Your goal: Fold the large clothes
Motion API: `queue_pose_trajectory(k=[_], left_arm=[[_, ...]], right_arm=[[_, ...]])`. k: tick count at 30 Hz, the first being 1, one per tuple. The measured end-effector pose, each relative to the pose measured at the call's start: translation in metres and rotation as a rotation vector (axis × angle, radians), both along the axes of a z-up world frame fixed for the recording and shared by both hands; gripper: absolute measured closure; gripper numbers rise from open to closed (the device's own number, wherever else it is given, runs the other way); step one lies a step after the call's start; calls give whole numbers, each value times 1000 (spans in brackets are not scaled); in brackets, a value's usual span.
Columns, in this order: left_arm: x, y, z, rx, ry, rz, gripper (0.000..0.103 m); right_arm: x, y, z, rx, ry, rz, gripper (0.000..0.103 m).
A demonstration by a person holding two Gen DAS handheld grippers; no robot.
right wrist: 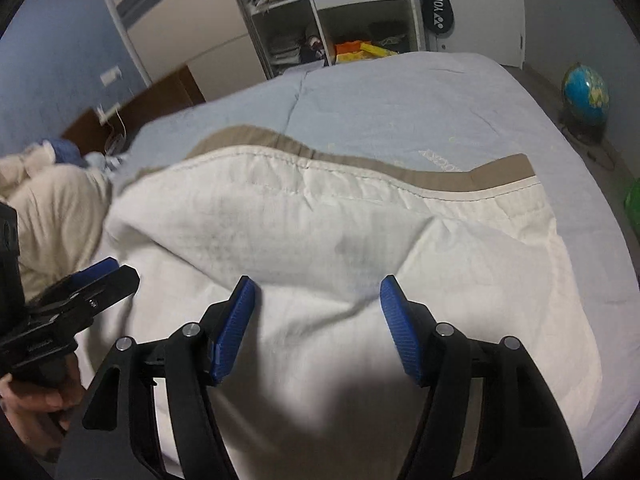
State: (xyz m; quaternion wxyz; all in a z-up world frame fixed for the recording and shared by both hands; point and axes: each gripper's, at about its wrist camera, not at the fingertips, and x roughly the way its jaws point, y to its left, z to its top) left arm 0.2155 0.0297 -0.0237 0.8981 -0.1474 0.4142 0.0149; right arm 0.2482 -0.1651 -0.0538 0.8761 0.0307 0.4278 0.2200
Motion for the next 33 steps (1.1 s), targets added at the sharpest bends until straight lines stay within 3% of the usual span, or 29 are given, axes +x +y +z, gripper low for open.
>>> queue_pose_trajectory(k=[5,12,26,33], left_arm=[[6,14,-20,5,94,38,10],[11,18,-45,32,202,38,9],[16,17,-64,85,234,47,9],[15,22,-62,59,234,47,9]], right_arm=[[5,12,-17,-47,-13,24,35],[14,34,-38,-118,10,74,31],[26,44,-73,-151,18,105,30],[26,48,-67,-165,20,98,30]])
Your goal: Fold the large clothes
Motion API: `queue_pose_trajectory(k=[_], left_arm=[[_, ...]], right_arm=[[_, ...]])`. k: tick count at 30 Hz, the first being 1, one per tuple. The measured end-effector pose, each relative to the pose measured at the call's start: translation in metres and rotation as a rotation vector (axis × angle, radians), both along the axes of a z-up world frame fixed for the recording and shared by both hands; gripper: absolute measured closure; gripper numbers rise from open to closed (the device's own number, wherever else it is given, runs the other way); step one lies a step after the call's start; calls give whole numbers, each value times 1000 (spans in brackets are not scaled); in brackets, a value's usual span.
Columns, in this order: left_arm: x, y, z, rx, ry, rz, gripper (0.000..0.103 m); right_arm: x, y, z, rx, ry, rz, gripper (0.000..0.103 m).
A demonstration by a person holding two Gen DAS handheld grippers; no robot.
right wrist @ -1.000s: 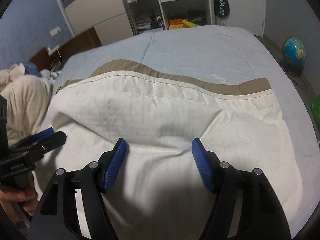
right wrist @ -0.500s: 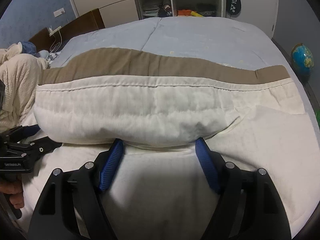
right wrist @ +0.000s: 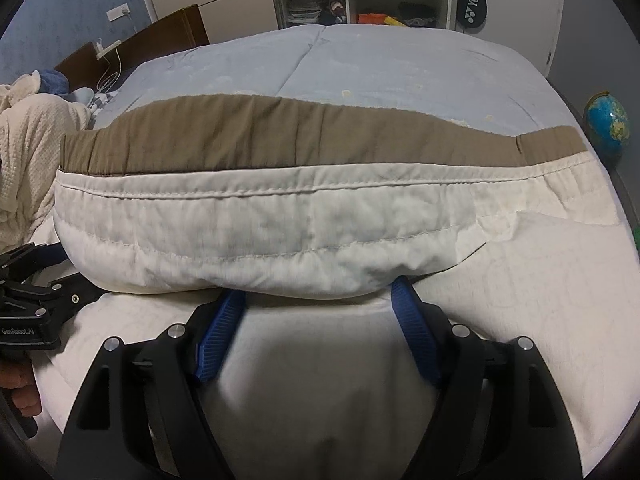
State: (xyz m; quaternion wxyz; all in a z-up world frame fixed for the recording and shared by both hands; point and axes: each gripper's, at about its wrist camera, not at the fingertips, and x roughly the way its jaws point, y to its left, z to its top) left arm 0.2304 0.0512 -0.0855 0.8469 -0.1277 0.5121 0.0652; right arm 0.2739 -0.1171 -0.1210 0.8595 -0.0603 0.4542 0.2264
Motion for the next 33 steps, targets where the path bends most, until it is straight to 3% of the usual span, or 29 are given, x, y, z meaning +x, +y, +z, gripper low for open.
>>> queue_pose_trajectory(k=[5,7,10,13,15,17,20,30,33], left_arm=[[-2,9,18,-71,-24,17,12],[-4,12,31,-98,-83,23,13],[-5,14,48,-107,-161,20,13],[-6,17,56,-84,-200,24,13],[-5,23,52,-68,-183,48,13],[-2,32,38,-2,-91,108,12],[-5,55,18,-71,-43,169,11],[-9,69,33,-170,-61,201,12],[-26,67,40,-178,-85,197,11]], right_arm=[[4,-5,22,42,13,-12,31],[6,-10,33,81,-4,-26,31],[9,-16,48,163,-23,-59,31],[15,-13,52,183,-33,-76,30],[22,-9,50,188,-20,-90,30],[33,-5,44,183,22,-100,24],[43,0,40,168,53,-91,22],[37,-35,71,245,21,-142,21],[23,-54,79,238,13,-164,21]])
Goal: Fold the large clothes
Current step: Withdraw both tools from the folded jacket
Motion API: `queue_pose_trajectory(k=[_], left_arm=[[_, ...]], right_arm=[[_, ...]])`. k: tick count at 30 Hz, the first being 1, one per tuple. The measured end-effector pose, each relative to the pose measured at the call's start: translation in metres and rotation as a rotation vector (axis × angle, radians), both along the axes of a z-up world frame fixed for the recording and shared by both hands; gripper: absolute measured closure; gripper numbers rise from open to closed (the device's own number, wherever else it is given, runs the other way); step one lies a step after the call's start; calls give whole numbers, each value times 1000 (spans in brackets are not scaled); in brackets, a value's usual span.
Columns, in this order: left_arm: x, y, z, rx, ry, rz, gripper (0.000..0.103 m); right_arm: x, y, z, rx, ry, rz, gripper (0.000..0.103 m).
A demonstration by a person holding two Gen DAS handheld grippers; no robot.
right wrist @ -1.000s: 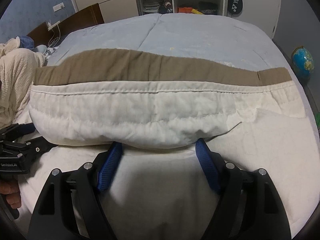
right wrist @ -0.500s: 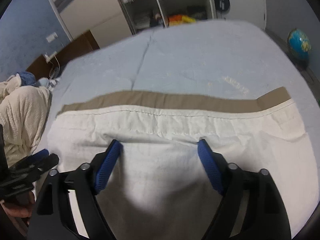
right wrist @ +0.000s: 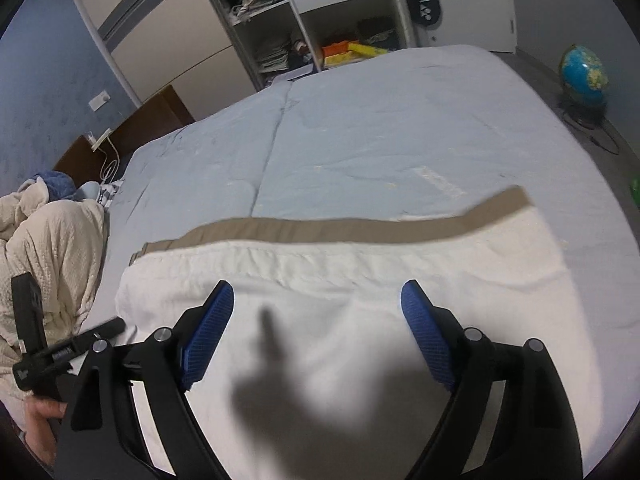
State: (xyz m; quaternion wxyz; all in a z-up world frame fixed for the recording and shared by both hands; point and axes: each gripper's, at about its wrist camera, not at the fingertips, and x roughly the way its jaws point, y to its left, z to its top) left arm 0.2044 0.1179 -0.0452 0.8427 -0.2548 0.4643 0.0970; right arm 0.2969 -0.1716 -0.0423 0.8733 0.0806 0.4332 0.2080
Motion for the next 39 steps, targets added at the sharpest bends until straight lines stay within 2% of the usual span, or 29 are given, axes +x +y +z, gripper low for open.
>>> queue_pose_trajectory(k=[4,11,14,17,23,30,36,39], left_arm=[[-23,-4,8,6,-1,-9,10],[-66,-26,23,100,11,-39,7],[-86,-37,37,122,-32,-54,7],[-108,-47,46,131,-55,-54,7],[-144,-69,59,182,-87,-111,7],[-165,-70,67,235,-86,-84,7],[-180,-74,74,246,-114,-86,7],[-186,-77,76,252,-118,-90,7]], right_arm=[[-26,-21,9,-57,-19,-2,21],[-81,-65,14,-149,-41,-25,21],[-98,-84,14,-167,-42,-42,21],[-119,-102,16,-163,-40,-61,21],[-150,-127,17,-143,-29,-74,19],[-180,-148,28,-131,-54,-88,15],[-208,-163,36,-88,-68,-80,14],[-218,-166,38,-98,-79,-76,13]])
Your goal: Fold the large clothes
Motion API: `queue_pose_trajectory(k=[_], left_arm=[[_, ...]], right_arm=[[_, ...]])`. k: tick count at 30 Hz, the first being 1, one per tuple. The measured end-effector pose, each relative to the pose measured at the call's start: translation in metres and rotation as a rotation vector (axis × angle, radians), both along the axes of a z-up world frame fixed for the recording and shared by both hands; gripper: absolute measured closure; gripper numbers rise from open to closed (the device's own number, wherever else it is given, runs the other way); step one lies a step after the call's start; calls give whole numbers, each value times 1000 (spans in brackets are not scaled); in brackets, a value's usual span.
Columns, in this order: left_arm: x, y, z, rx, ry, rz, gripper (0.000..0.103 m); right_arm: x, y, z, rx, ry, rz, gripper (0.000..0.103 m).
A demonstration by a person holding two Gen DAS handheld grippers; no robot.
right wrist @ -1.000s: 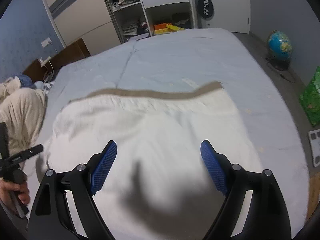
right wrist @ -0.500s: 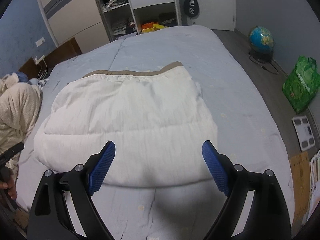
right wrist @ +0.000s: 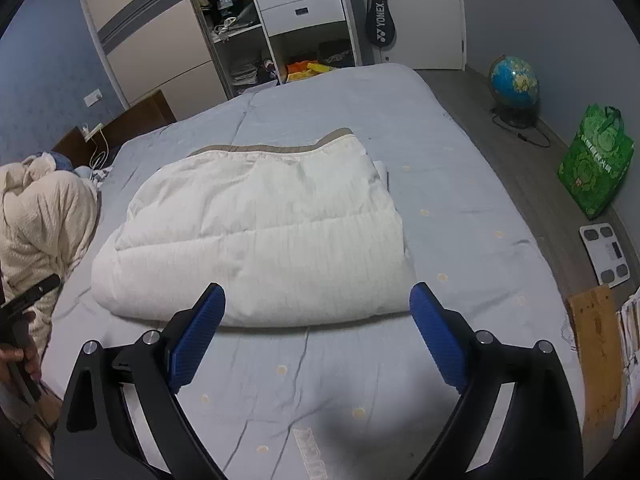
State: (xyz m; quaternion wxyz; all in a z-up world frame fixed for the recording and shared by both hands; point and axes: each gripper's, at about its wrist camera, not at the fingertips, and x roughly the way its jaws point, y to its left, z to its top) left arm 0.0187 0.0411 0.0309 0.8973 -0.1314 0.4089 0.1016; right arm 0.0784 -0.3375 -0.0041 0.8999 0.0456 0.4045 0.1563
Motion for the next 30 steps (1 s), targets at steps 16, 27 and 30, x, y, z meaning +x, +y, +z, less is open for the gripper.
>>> queue_pose_trajectory(k=[16,27,30], left_arm=[[-27,-24,4,25,-4,-31,7],[-25,-32,-5,17,30,-41,7],[-25,-32,-6,17,33,-43,7]], right_arm=[[-42,29,-12,-131,2,106,10],[-38,25,-15,-124,19,88,9],[-38,28,-15,-128,21,94,9]])
